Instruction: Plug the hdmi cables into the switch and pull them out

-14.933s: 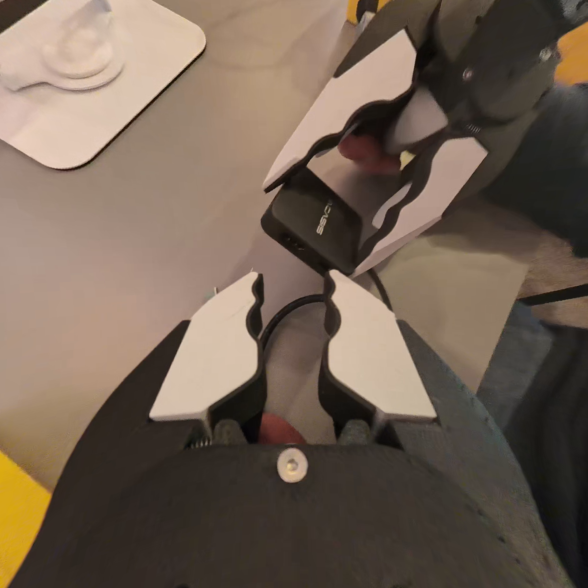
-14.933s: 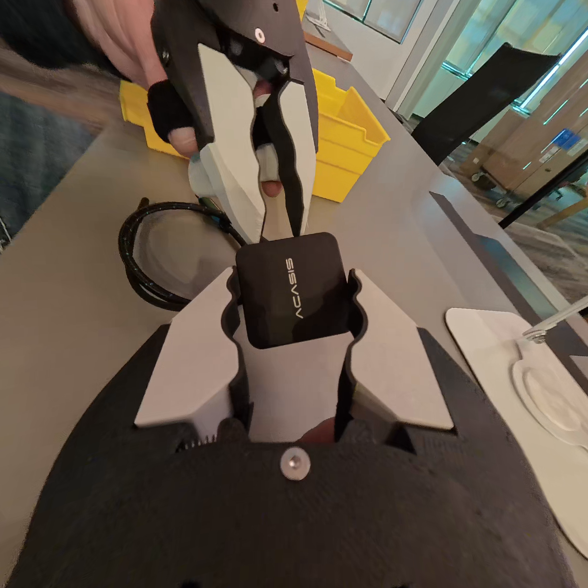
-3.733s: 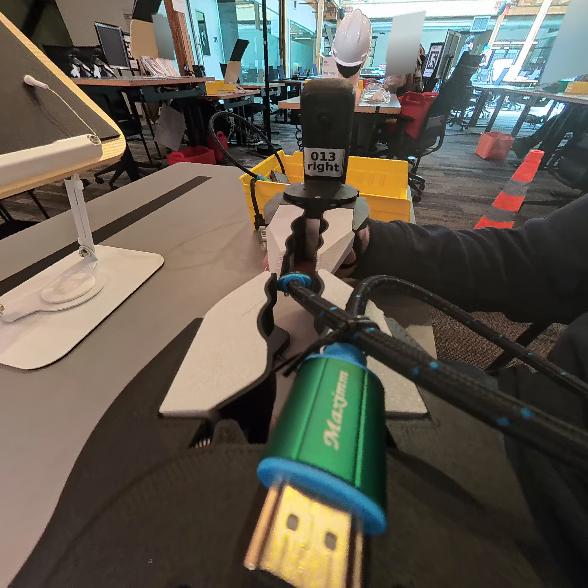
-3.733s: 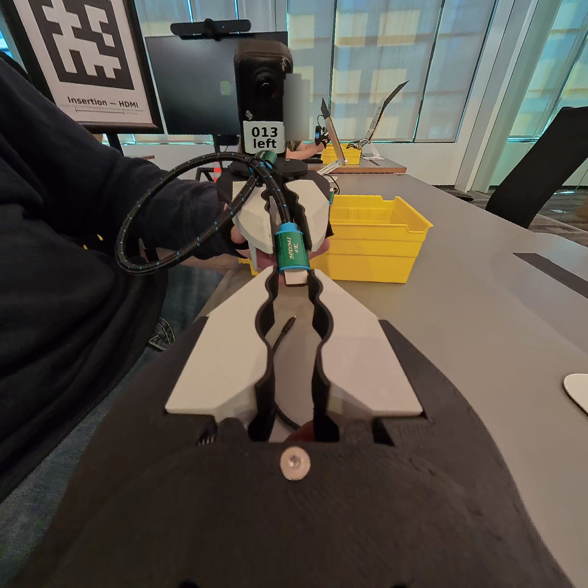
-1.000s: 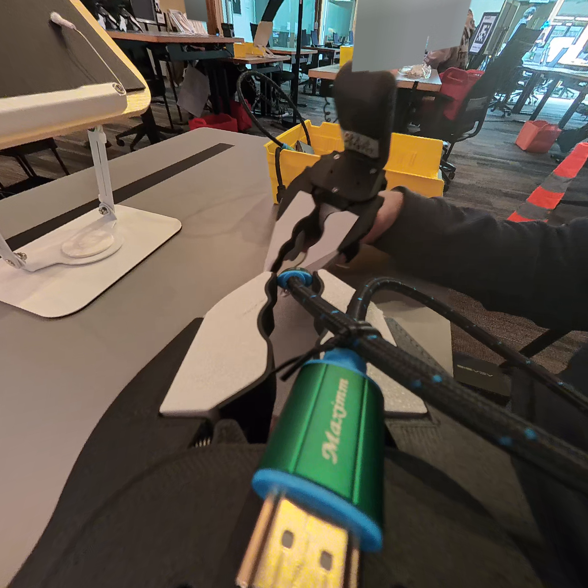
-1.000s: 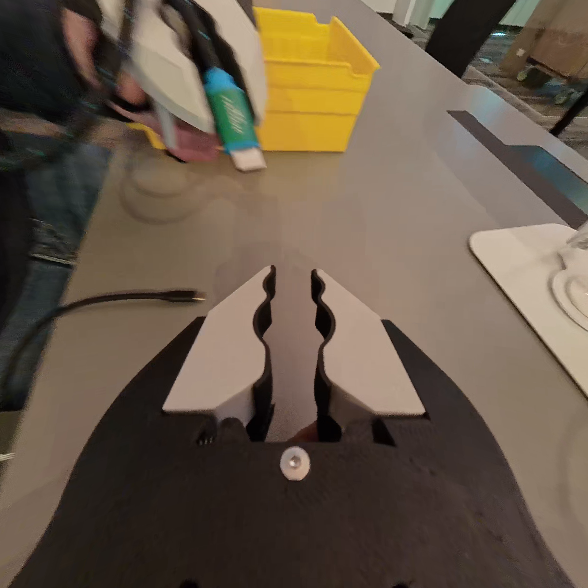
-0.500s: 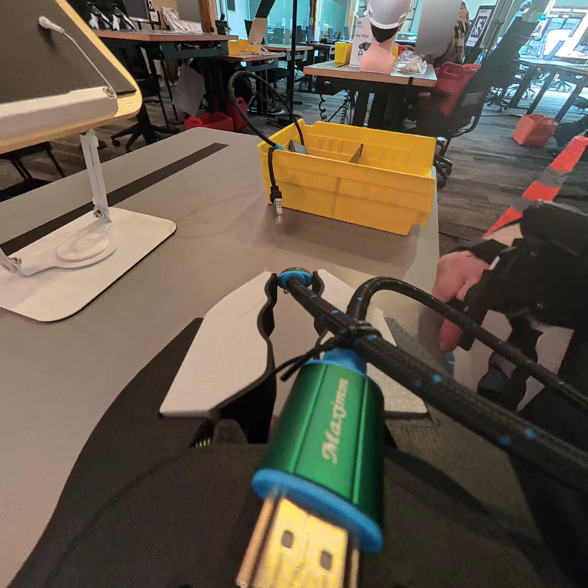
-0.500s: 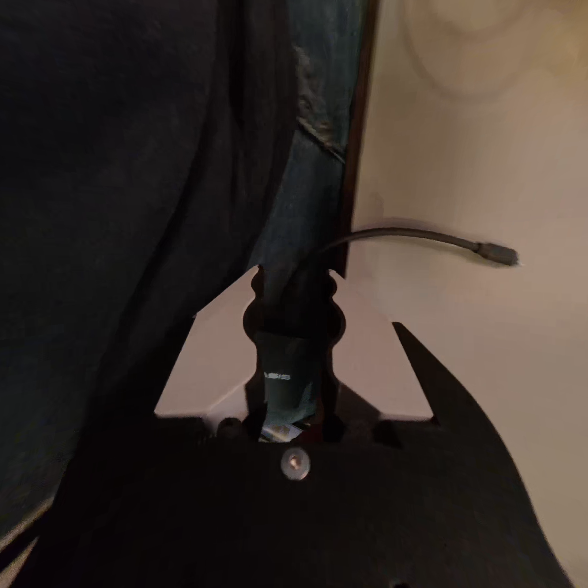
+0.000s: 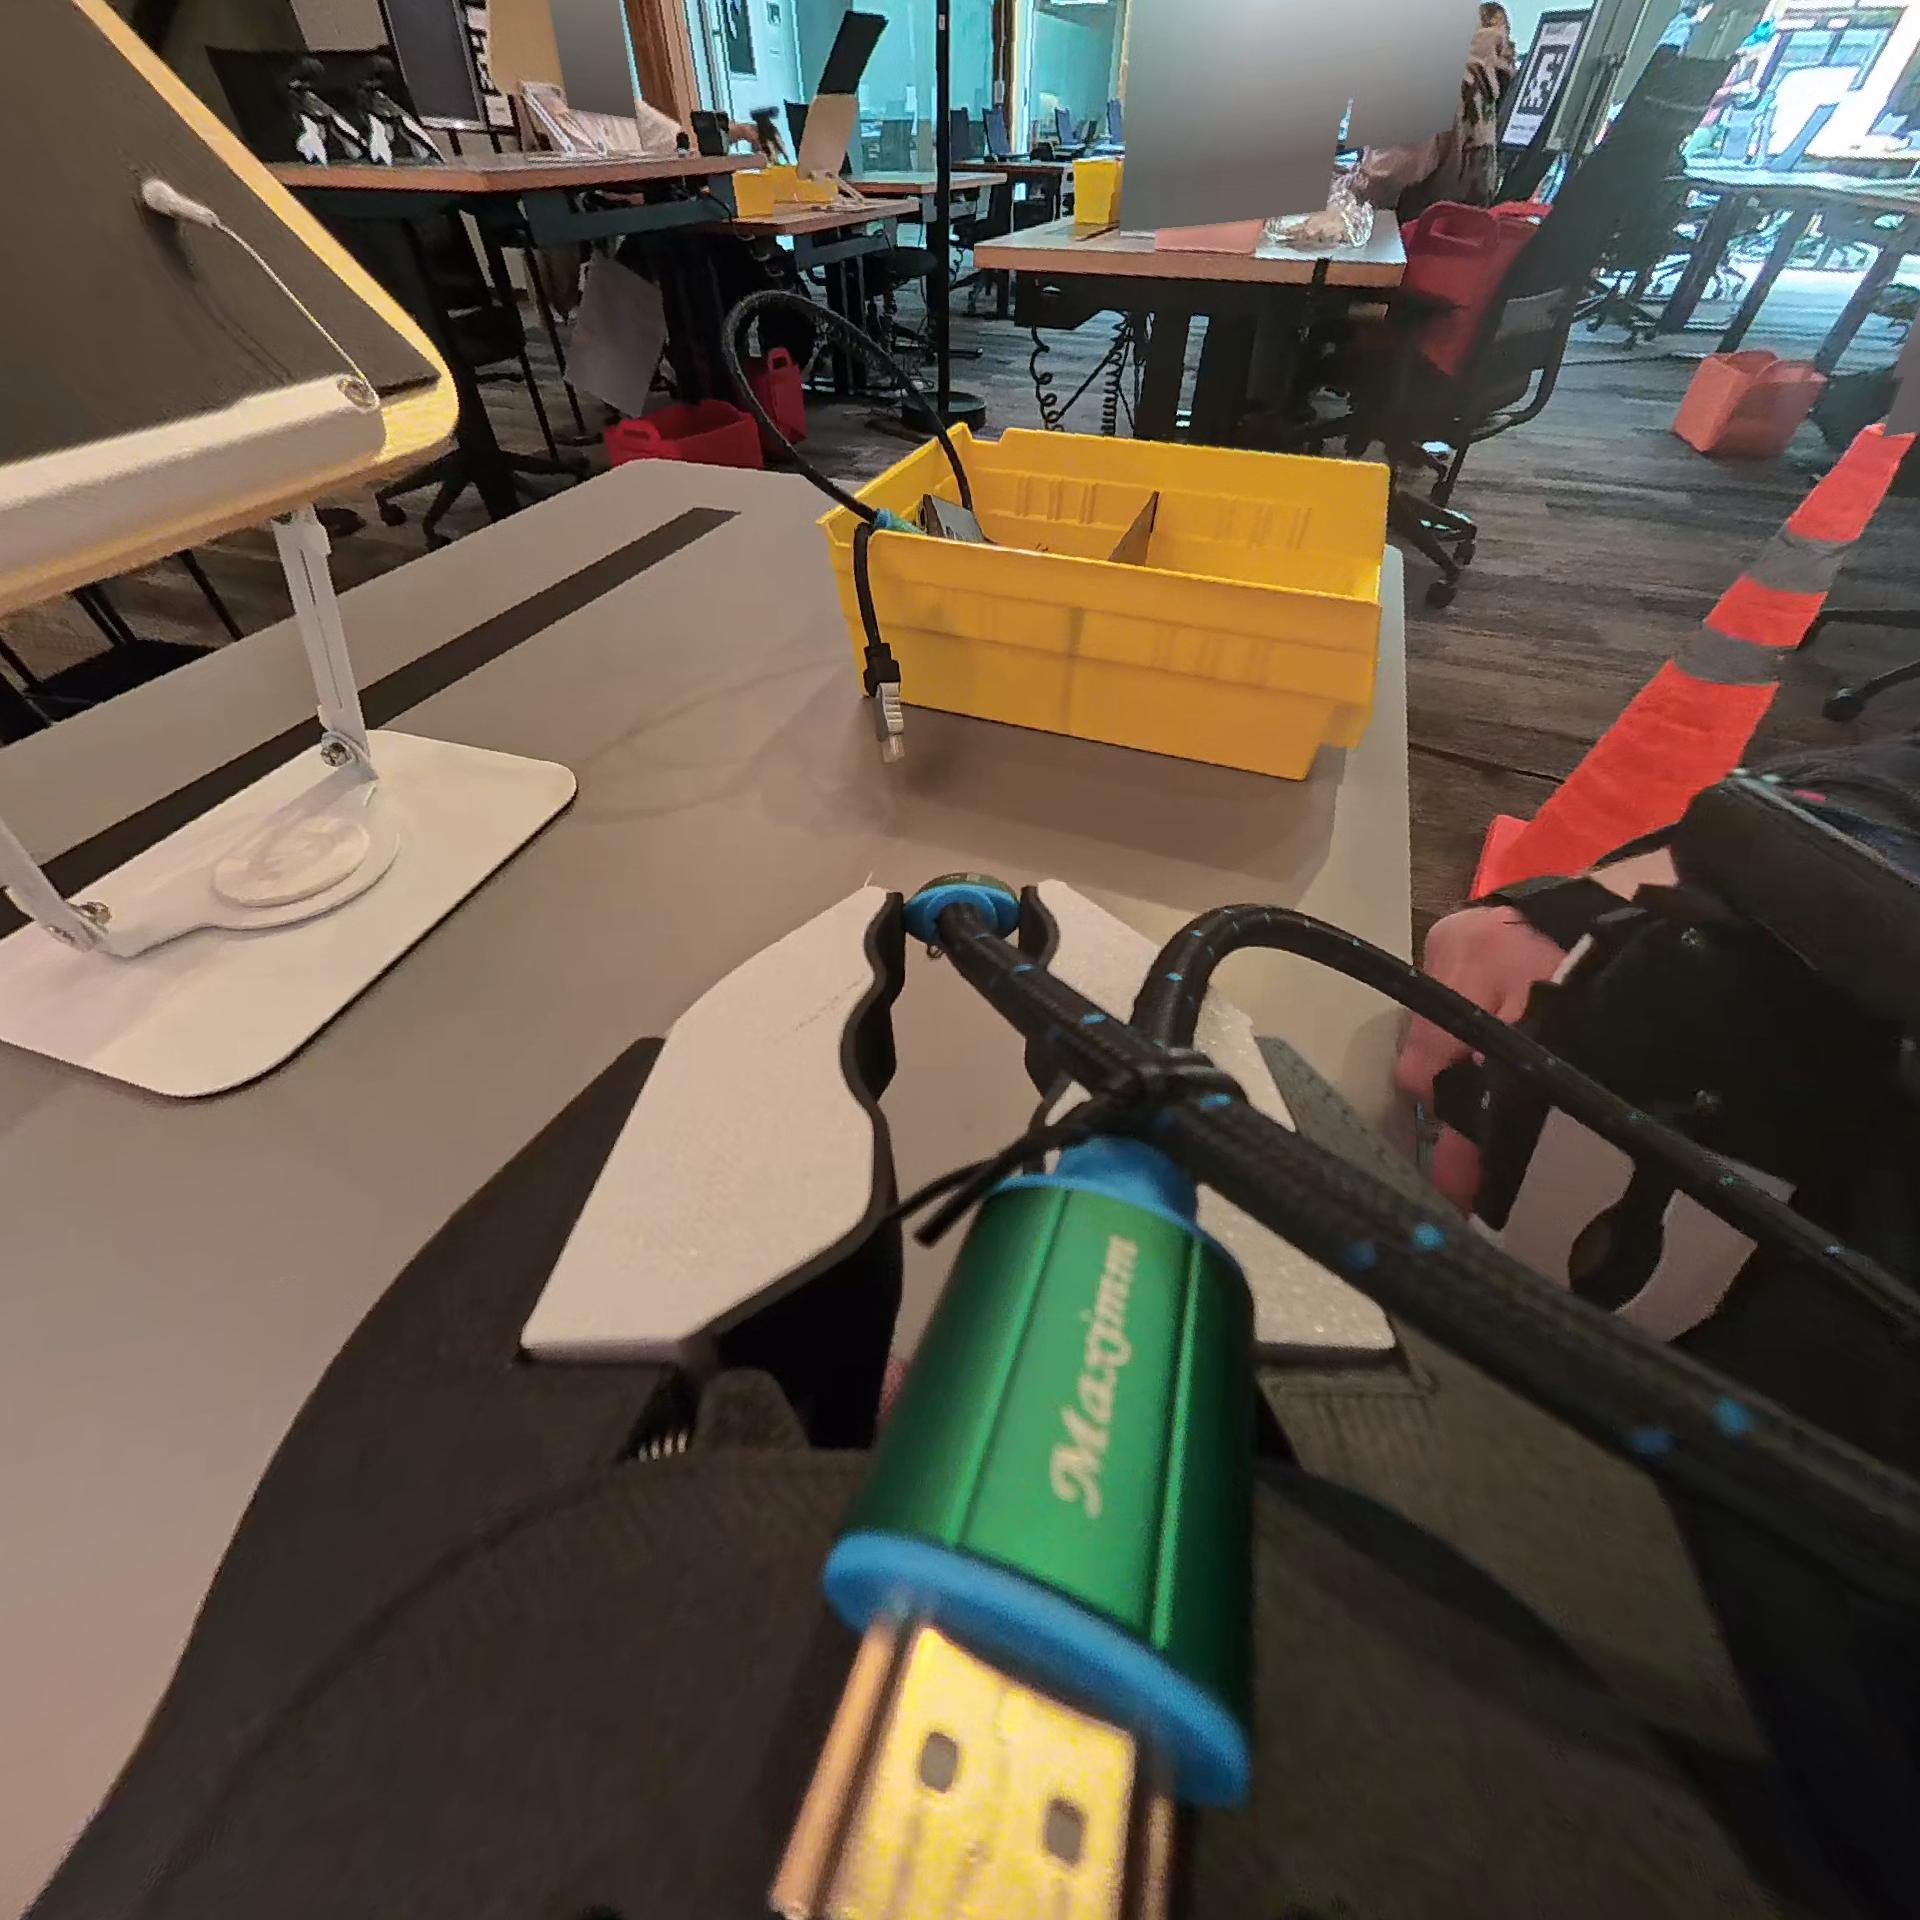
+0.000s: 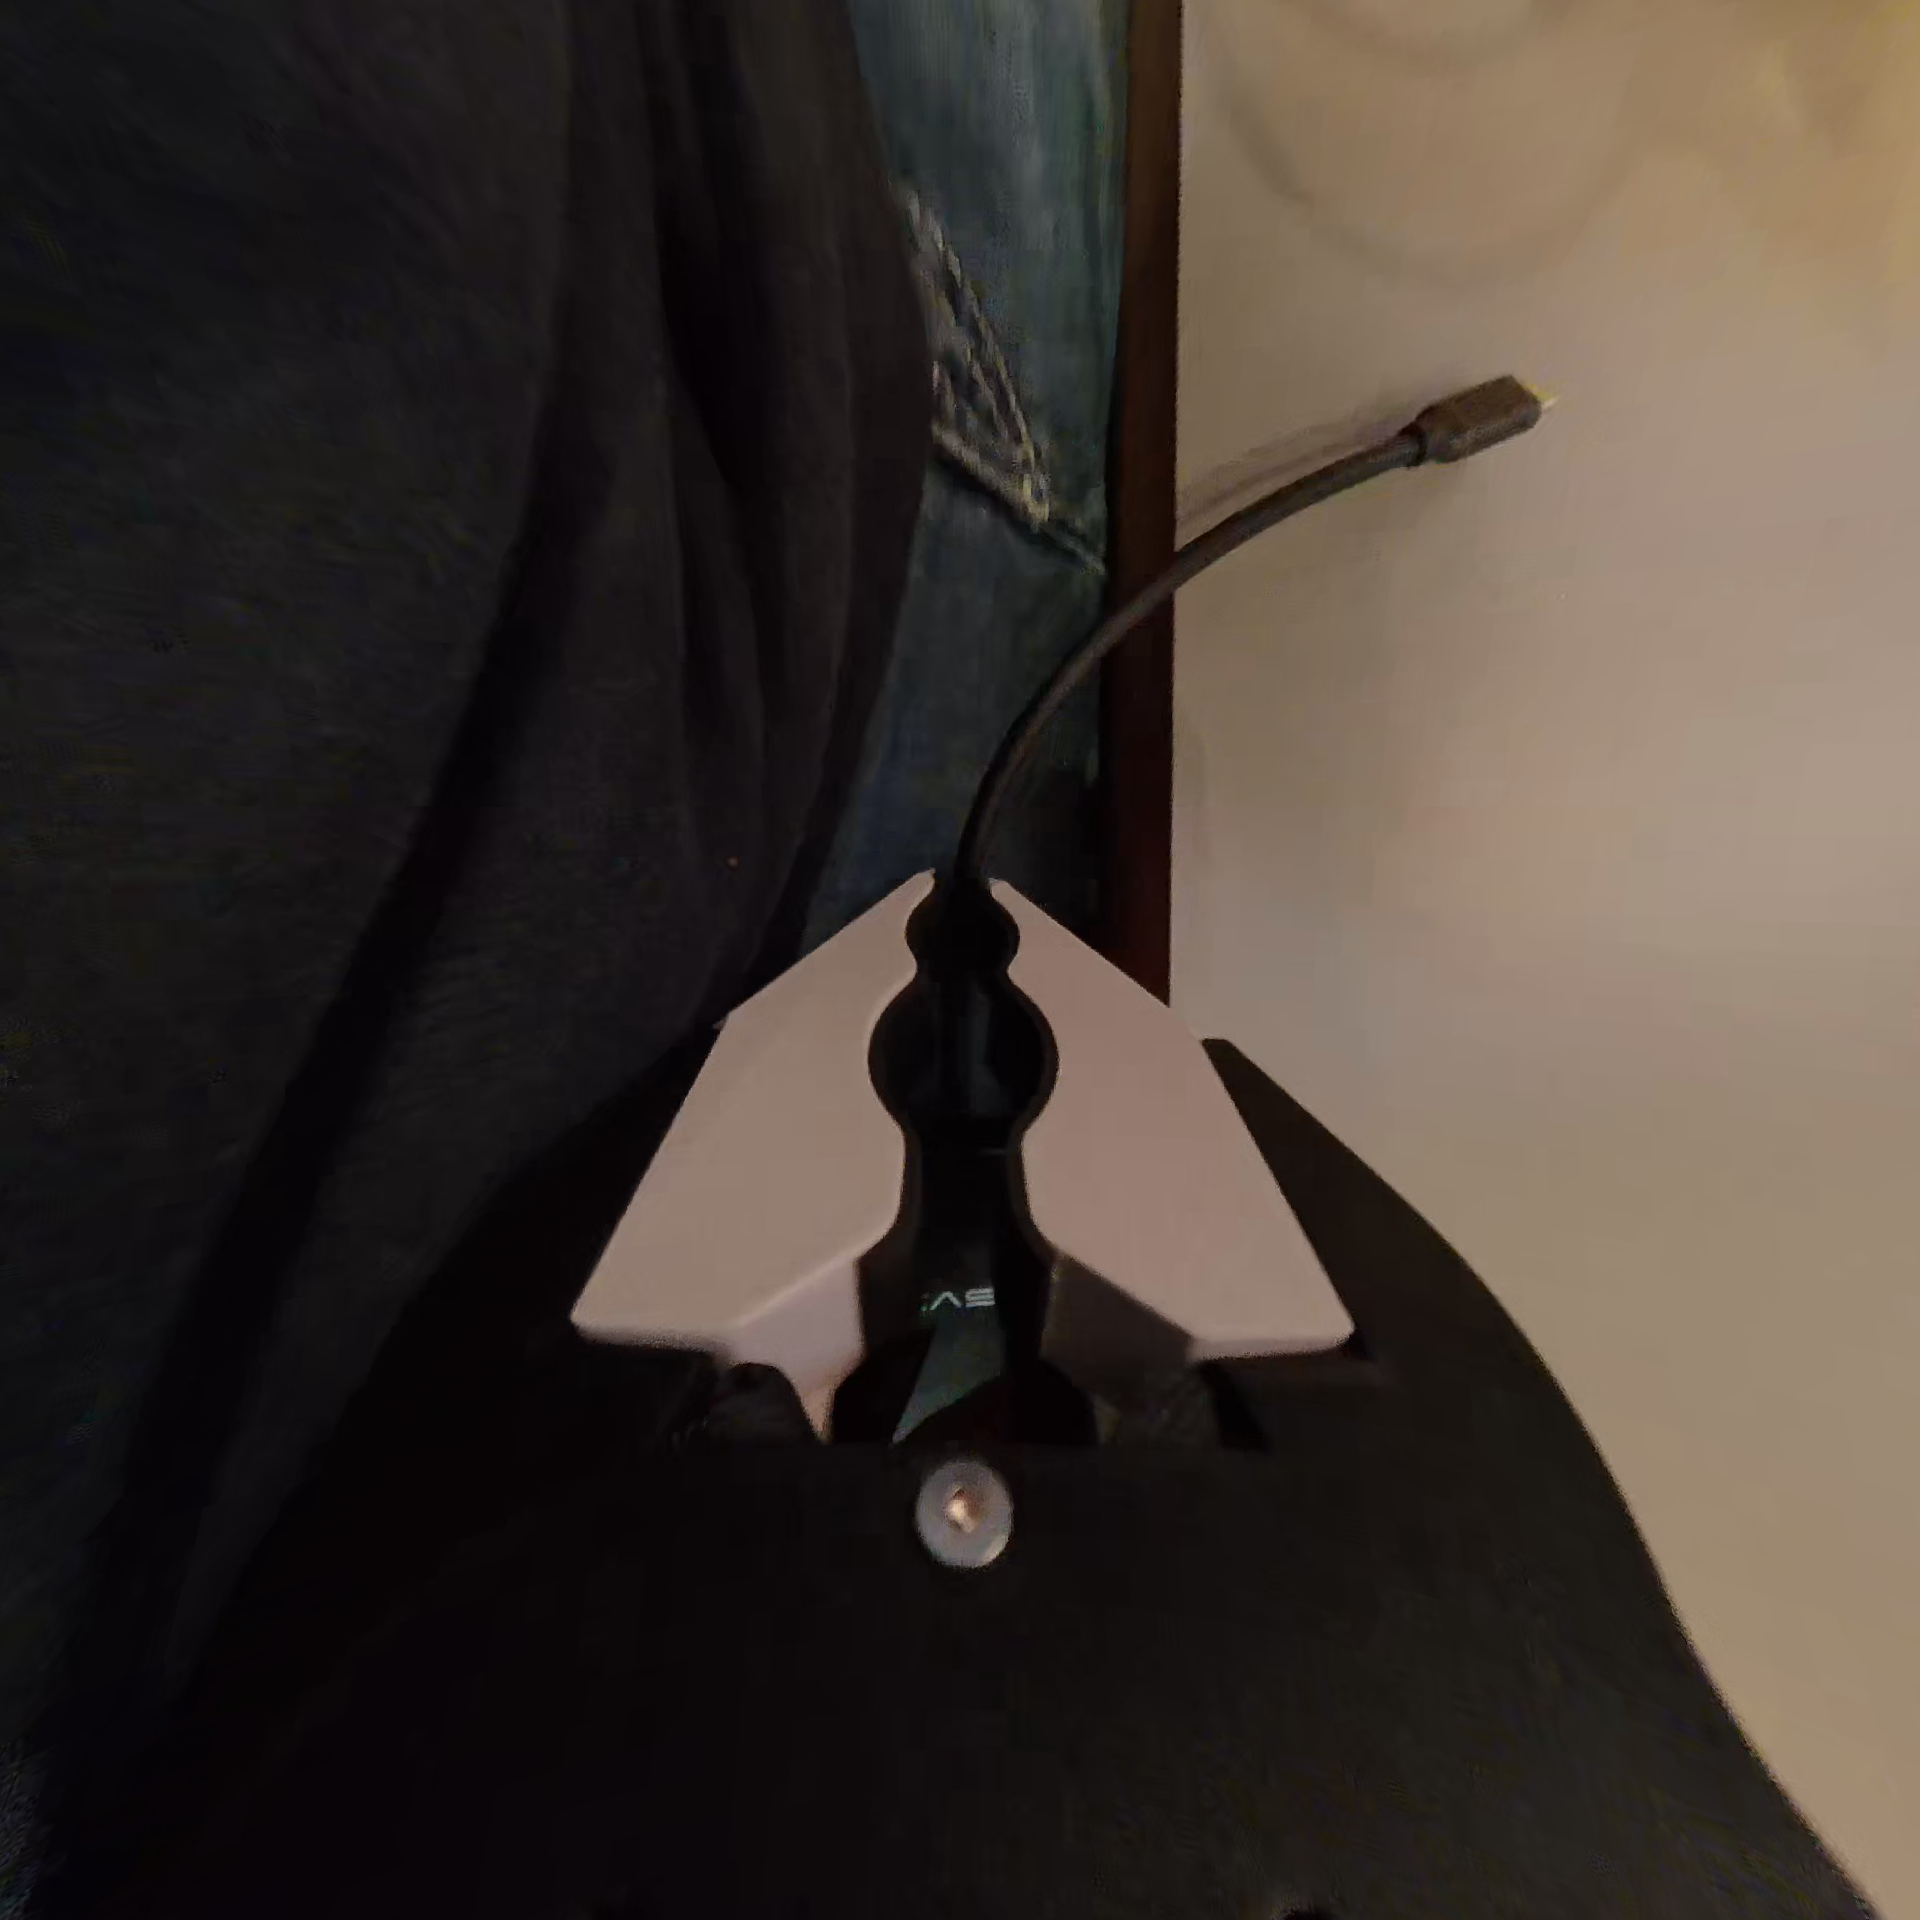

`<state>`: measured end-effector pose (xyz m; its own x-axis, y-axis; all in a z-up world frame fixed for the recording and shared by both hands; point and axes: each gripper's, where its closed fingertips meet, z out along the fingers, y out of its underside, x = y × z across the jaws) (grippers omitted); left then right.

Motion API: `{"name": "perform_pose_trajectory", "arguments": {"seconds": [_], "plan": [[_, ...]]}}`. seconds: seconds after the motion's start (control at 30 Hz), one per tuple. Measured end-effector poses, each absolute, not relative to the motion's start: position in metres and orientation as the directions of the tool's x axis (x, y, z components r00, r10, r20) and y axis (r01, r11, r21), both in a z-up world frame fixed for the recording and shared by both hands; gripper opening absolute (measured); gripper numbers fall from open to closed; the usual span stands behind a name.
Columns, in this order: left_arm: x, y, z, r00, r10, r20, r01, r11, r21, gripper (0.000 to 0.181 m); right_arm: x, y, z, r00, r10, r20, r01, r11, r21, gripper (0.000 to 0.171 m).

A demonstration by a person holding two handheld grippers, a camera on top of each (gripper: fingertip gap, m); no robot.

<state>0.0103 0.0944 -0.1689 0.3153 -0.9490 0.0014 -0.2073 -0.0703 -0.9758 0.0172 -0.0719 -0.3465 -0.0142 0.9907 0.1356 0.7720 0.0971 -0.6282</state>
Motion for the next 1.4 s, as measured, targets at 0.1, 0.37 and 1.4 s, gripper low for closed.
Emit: {"name": "perform_pose_trajectory", "arguments": {"seconds": [0.1, 0.37, 1.4], "plan": [[0.008, 0.095, -0.163, 0.321, -0.947, -0.006, -0.198, -0.061, -0.978, 0.02, 0.013, -0.071, -0.322, 0.013, 0.997, 0.072, 0.686, 0.043, -0.726, 0.0], [-0.007, 0.104, -0.133, 0.368, -0.928, -0.05, -0.167, -0.013, -0.986, 0.02, 0.016, -0.037, -0.233, 0.045, 0.999, -0.021, 0.463, -0.04, -0.886, 0.0], [-0.016, 0.116, -0.141, 0.399, -0.916, -0.041, -0.181, -0.035, -0.983, 0.02, 0.095, 0.099, -0.316, 0.473, 0.862, 0.183, 0.753, -0.288, -0.592, 0.062]]}}
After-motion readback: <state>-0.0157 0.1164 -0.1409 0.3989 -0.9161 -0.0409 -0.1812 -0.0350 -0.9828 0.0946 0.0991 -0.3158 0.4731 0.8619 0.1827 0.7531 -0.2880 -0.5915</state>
